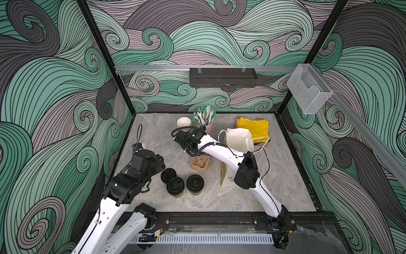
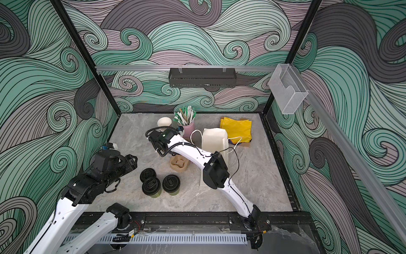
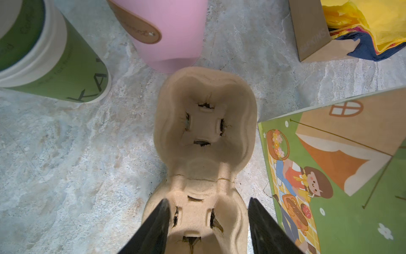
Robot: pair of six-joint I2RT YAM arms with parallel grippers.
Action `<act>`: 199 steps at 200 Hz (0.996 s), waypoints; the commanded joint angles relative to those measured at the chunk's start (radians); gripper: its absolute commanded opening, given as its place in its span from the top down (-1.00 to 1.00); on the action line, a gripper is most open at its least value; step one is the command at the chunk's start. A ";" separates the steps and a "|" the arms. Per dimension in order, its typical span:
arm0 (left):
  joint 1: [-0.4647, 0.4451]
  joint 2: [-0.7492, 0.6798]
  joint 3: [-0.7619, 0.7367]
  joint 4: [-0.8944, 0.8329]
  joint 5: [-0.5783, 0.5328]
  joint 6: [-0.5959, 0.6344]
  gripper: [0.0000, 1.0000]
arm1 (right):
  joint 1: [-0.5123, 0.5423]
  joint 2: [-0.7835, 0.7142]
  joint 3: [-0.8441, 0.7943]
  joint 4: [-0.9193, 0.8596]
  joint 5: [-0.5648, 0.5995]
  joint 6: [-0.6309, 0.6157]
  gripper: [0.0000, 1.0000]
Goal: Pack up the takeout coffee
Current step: 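Grasp the top brown pulp cup carrier with the right gripper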
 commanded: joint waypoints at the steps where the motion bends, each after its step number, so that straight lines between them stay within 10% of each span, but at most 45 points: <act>1: 0.006 0.013 -0.001 0.008 0.004 -0.002 -0.29 | -0.006 0.040 0.015 -0.036 -0.004 0.053 -0.13; 199: 0.006 0.014 -0.013 0.022 0.015 -0.004 -0.29 | -0.035 0.128 0.052 -0.022 -0.063 0.071 0.08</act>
